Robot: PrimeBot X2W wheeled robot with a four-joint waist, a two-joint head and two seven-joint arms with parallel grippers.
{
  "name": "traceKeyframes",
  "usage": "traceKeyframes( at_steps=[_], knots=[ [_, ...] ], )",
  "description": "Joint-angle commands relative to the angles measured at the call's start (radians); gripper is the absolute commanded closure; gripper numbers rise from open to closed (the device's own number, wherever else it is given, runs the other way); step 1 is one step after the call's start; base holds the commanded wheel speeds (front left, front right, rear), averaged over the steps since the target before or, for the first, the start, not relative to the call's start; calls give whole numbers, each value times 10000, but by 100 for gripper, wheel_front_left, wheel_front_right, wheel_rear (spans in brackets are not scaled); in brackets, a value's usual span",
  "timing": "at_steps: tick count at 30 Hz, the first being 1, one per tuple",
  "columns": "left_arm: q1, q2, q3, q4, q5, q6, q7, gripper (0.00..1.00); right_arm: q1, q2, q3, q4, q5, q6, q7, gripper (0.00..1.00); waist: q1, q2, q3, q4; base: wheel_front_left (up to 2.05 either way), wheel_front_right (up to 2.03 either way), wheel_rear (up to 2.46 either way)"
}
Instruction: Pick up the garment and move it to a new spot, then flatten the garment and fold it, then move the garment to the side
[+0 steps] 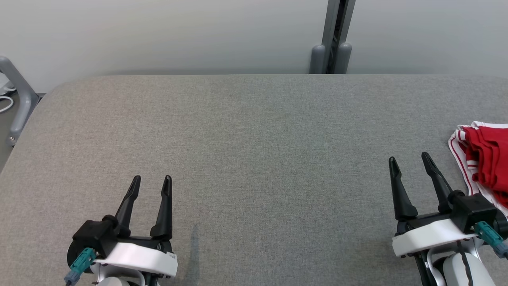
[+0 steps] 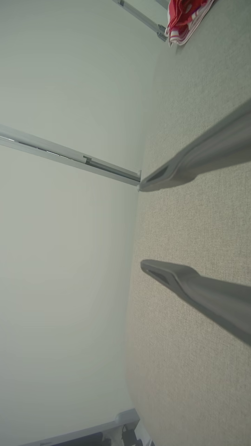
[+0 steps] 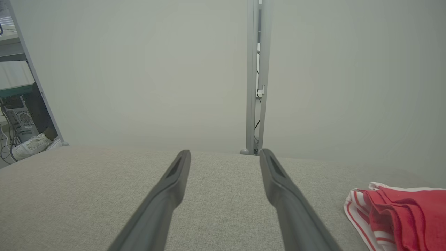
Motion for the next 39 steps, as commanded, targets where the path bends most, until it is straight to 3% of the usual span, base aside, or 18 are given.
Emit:
traceKeyframes(
  at_steps=[1,11,12,17,39],
  knots=[
    [-41,44,60,25,-40,-4,-11,0,-60,-26,-20,15,65,-8,-71,0,0,0,-9,-1,0,0,0],
    [-82,44,-27,126,-254,-110,-10,0,-147,-28,-47,23,133,-8,-71,0,0,0,-53,10,0,0,0],
    [11,-6,-37,143,-232,-53,3,100,-83,4,-5,63,117,0,6,100,0,0,-53,7,0,0,0],
    [210,-51,-71,424,-395,-47,75,100,159,81,-31,374,275,0,111,100,0,0,-61,-3,0,0,0],
    [-327,11,75,730,-4045,-159,999,100,518,49,-809,55,4445,-1,1173,100,0,0,-188,-191,0,0,0]
  ],
)
